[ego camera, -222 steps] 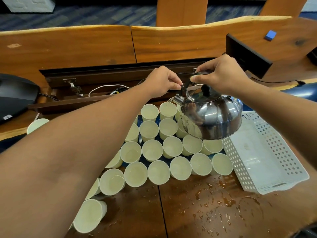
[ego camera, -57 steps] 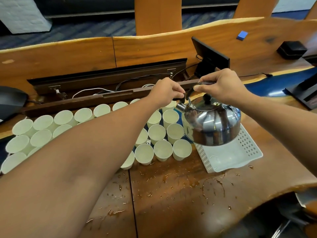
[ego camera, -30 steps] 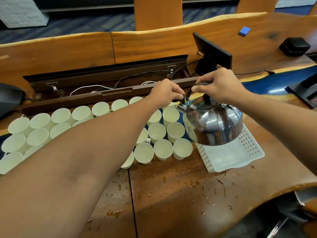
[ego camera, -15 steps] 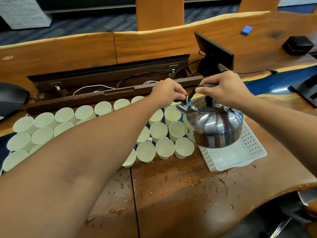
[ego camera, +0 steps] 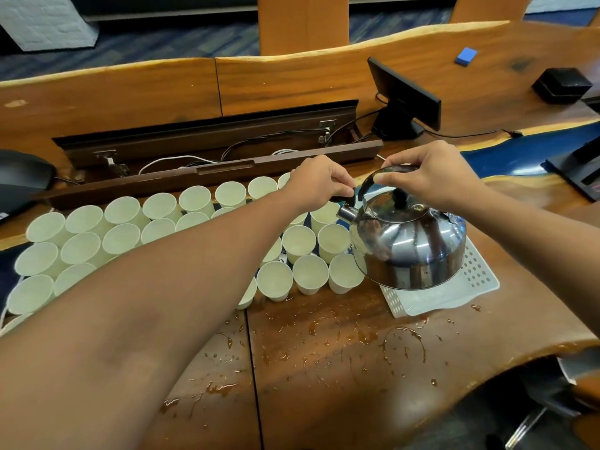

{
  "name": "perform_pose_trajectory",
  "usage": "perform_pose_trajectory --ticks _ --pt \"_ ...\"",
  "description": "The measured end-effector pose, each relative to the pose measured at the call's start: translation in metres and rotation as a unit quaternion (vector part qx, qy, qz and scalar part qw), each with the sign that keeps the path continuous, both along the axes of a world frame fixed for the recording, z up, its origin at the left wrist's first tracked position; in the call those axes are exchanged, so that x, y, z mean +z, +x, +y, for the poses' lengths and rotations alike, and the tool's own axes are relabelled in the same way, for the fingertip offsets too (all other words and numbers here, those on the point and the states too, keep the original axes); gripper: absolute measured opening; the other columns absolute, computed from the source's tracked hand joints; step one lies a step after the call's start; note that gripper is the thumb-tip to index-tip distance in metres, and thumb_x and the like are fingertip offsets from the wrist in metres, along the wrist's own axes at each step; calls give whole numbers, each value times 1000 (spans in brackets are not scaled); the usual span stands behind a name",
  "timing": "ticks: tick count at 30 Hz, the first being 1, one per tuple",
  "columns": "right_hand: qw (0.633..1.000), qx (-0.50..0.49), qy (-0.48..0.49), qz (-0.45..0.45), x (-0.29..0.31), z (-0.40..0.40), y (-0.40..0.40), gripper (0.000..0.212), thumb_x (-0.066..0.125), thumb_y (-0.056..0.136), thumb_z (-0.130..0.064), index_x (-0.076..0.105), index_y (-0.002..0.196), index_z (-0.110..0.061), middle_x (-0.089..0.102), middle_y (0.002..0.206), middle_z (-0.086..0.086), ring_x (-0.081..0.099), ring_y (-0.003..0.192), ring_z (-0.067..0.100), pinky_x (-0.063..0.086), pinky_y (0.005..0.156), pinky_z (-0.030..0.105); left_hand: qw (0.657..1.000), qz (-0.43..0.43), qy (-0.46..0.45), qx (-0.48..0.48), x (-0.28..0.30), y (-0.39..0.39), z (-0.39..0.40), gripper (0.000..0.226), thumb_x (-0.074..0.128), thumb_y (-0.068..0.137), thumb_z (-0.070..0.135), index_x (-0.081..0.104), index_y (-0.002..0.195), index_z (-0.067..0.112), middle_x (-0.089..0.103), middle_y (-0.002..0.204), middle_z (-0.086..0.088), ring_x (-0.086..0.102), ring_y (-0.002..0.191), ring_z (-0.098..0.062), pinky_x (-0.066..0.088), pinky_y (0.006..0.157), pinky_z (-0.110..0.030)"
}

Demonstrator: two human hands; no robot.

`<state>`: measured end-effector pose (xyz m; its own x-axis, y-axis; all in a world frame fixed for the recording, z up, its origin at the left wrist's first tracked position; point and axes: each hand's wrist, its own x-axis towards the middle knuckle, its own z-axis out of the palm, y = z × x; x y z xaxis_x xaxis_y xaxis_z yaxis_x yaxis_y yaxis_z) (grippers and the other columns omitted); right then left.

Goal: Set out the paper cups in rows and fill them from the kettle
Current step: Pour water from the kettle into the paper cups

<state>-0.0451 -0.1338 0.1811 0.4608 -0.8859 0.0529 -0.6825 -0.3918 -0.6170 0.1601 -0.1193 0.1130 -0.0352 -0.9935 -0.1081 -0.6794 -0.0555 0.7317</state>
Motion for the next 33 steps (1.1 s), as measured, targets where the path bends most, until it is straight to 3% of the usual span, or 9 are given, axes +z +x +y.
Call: perform_pose_trajectory --ticks 6,9,15,27,33 --pt "1000 -7 8 14 -4 4 -1 21 77 82 -39 77 93 -21 73 93 3 67 89 18 57 79 38 1000 0 7 -1 -2 -4 9 15 74 88 24 79 102 24 73 104 4 64 98 -12 54 94 -41" --pt "1000 -3 5 20 -4 6 0 21 77 82 -38 77 94 -20 73 94 4 67 88 17 57 78 39 1000 -6 6 -3 -3 -6 12 15 74 88 23 79 102 24 71 94 8 63 94 -10 54 91 -39" --pt "999 0 12 30 -3 8 0 24 78 82 -37 78 97 -18 73 99 6 66 94 19 57 84 44 1000 -5 12 1 -6 -8 14 13 74 87 23 79 99 25 70 90 10 64 92 -11 55 90 -41" --pt "999 2 5 48 -2 8 0 27 77 82 -38 77 101 -18 72 106 4 64 97 18 56 87 43 1000 12 18 1 -5 -11 15 14 74 87 21 79 101 23 71 94 7 65 95 -15 54 93 -43" --pt "999 2 4 31 -4 9 -4 25 77 82 -37 78 99 -18 73 100 7 66 95 20 56 85 43 1000 6 13 -3 -5 -11 16 13 74 88 22 79 100 24 70 90 9 65 94 -13 55 92 -44"
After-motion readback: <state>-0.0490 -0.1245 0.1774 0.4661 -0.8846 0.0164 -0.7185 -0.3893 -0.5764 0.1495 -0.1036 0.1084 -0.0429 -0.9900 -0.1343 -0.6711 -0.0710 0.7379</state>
